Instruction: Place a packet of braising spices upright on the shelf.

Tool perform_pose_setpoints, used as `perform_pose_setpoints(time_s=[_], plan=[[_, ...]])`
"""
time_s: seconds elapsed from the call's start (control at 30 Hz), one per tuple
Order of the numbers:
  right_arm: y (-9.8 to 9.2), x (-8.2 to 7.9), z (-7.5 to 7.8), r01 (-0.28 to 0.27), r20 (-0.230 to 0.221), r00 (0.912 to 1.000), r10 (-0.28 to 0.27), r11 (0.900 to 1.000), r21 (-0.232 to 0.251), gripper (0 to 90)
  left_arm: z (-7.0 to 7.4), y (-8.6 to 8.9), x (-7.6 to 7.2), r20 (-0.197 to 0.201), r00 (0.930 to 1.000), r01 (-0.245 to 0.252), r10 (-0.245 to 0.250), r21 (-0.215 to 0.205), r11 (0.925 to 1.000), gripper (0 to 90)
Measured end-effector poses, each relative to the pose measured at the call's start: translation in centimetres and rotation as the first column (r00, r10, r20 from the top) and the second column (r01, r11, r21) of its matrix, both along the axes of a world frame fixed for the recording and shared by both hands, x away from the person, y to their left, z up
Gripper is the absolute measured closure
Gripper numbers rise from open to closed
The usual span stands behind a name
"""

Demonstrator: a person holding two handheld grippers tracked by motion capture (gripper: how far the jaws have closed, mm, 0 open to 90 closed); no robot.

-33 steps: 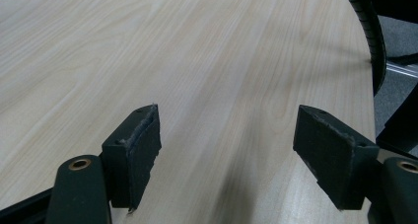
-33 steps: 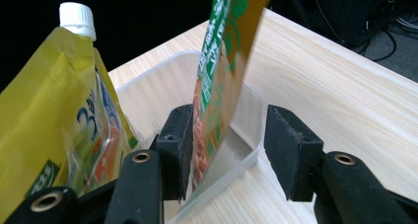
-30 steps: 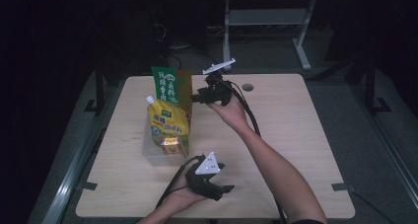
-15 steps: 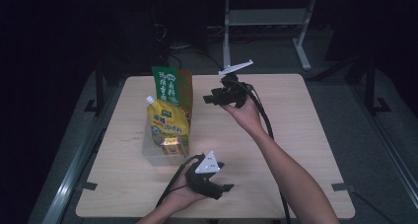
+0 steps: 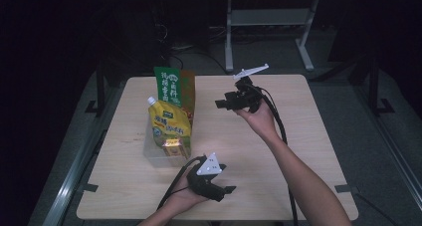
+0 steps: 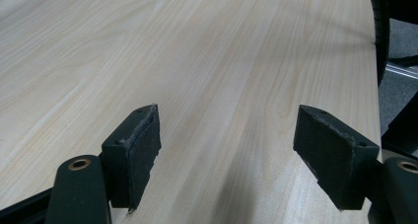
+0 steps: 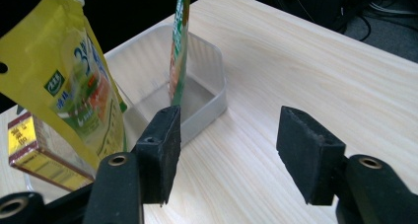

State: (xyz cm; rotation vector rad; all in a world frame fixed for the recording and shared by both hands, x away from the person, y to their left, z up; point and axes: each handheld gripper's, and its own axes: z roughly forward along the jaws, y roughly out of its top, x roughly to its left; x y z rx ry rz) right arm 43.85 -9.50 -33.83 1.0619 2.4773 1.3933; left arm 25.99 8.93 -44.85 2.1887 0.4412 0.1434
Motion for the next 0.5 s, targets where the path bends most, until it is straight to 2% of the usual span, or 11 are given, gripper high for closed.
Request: perform_pose_setpoints(time_s=[0.13,0.23,0.37,0.47,0.5], plan=[[-0.8,-0.2,-0.3,0.008,-0.034,0.9994,-0.008,1.0,-0.001,38.3,0.0,0.0,0.0,0.002,1.0,0.002,-0.002,-0.002,1.0,25.5],[-1.5,-0.5,-0.5,0.025,-0.024,0.9994,-0.025,1.0,0.0,38.4,0.0,0.0,0.0,-0.001,1.0,-0.001,0.001,-0.003,1.0,25.5],[-2.3,-1.0,-0.9,0.036,-0.046,0.9983,-0.036,0.999,-0.003,36.9,0.0,0.0,0.1,-0.004,1.0,-0.005,0.005,-0.006,1.0,25.5],[-2.8,-1.3,-1.1,0.043,-0.03,0.9986,-0.043,0.999,-0.001,36.9,0.0,0.0,0.1,-0.003,1.0,-0.006,0.006,-0.007,1.0,25.5],[-3.1,-1.4,-1.2,0.045,-0.039,0.9982,-0.045,0.999,-0.002,36.3,0.0,0.0,0.1,-0.004,1.0,-0.007,0.007,-0.006,1.0,25.4]])
